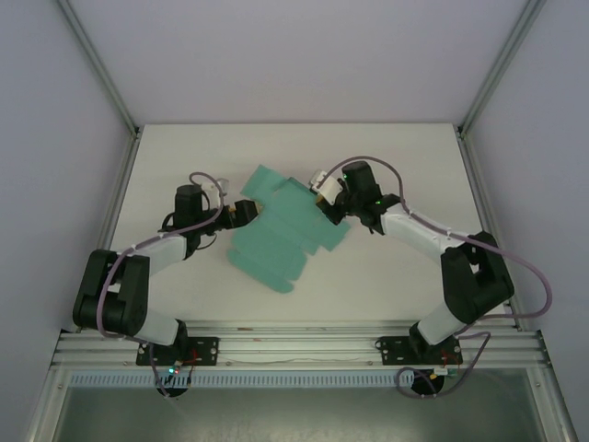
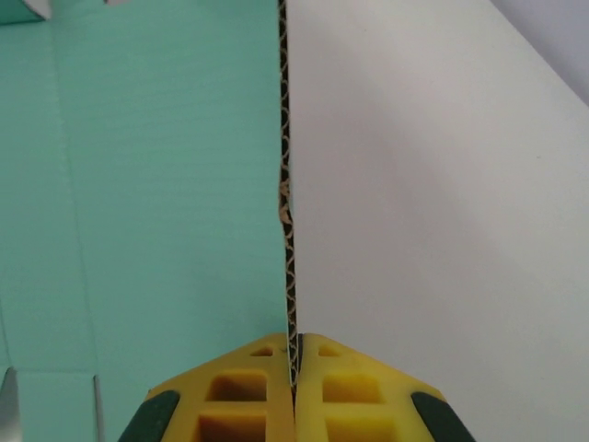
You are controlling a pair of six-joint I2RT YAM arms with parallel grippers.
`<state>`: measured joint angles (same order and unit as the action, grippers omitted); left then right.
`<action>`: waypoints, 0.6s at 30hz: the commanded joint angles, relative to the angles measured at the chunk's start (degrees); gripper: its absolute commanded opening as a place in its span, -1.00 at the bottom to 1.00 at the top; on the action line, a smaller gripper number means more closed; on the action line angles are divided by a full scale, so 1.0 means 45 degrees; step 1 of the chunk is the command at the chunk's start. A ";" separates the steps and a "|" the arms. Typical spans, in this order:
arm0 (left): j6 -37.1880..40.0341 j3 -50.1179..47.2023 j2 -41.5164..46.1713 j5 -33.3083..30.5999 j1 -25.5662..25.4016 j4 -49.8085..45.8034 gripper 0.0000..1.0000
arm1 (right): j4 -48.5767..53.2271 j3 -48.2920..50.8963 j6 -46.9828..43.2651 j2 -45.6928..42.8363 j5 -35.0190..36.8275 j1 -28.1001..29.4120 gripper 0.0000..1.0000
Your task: Assemble paper box
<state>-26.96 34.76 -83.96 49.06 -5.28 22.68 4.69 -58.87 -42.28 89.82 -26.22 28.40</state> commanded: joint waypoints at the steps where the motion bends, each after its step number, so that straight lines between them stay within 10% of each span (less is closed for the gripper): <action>1: -0.0363 0.0156 -0.0402 0.0789 -0.0343 0.1269 0.75 | 0.0032 -0.0461 0.0257 0.0174 -0.0685 -0.0021 -1.00; 18: -0.0658 0.0299 -0.1257 0.0936 -0.0819 0.1817 -0.59 | -0.0287 -0.0526 0.0376 -0.0212 -0.1527 -0.0018 -1.00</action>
<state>-30.37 35.53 -89.82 52.07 -8.23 28.10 4.54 -58.98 -41.12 90.61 -29.17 27.90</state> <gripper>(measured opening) 0.209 0.049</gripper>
